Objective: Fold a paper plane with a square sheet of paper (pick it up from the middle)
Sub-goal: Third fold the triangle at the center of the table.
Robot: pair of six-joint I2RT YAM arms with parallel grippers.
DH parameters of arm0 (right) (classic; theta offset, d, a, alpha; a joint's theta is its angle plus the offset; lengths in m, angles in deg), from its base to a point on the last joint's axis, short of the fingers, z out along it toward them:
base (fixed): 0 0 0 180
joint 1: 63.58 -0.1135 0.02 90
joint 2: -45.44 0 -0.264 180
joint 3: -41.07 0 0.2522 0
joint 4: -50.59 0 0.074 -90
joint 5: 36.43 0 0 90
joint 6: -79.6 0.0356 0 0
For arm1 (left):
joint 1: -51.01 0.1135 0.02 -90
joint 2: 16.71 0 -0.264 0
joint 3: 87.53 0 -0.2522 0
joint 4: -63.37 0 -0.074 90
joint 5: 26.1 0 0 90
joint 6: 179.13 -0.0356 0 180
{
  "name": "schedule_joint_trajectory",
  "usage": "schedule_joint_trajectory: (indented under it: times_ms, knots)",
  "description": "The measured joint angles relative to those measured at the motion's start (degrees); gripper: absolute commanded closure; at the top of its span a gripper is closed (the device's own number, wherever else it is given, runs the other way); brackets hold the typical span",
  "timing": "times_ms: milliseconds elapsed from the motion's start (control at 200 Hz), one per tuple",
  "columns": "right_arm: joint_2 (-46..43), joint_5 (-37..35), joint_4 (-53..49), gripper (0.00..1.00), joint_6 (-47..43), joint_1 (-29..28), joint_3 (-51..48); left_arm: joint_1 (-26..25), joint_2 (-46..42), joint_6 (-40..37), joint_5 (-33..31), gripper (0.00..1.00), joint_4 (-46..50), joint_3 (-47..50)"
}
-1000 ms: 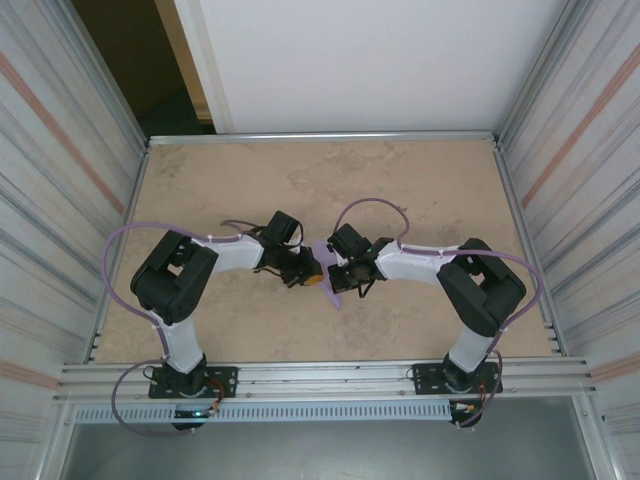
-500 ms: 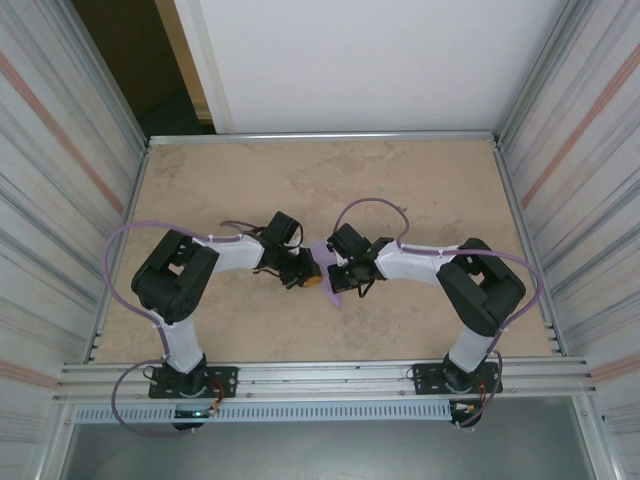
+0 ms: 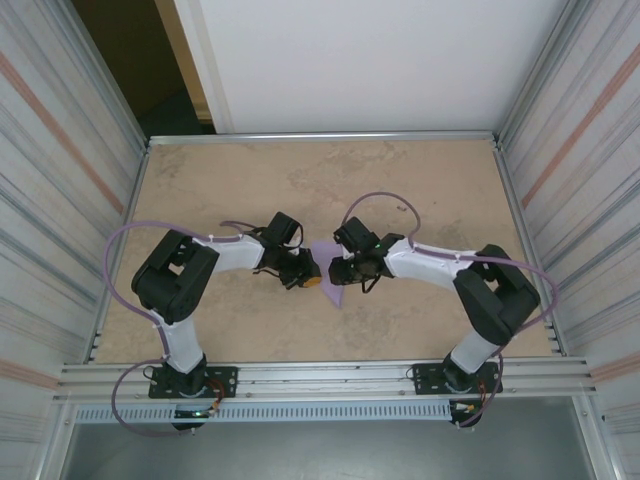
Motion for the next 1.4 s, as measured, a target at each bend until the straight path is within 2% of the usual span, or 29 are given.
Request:
schedule_joint_trajectory:
  times_ms: [110, 261, 526, 807, 1398]
  knots:
    - [-3.98, 0.00, -0.44, 0.67, 1.03, 0.37, 0.00, 0.00, 0.00, 0.00, -0.13, 0.91, 0.02, 0.00]
    - [-7.19, 1.75, 0.09, 0.74, 2.62, 0.31, -1.01, 0.00, 0.00, 0.02, -0.15, 0.91, 0.02, 0.00]
    - [-6.56, 7.26, 1.31, 0.89, 4.55, -2.29, -2.71, 0.00, 0.00, 0.02, -0.22, 0.91, 0.02, 0.00]
    - [-1.57, 10.80, 4.20, 0.92, 5.99, -3.52, -2.71, 0.00, 0.00, 0.02, -0.28, 0.91, 0.04, 0.00]
    - [3.93, 11.15, 5.33, 0.94, 6.40, -3.52, -2.05, 0.00, 0.00, 0.02, -0.28, 0.91, 0.04, 0.00]
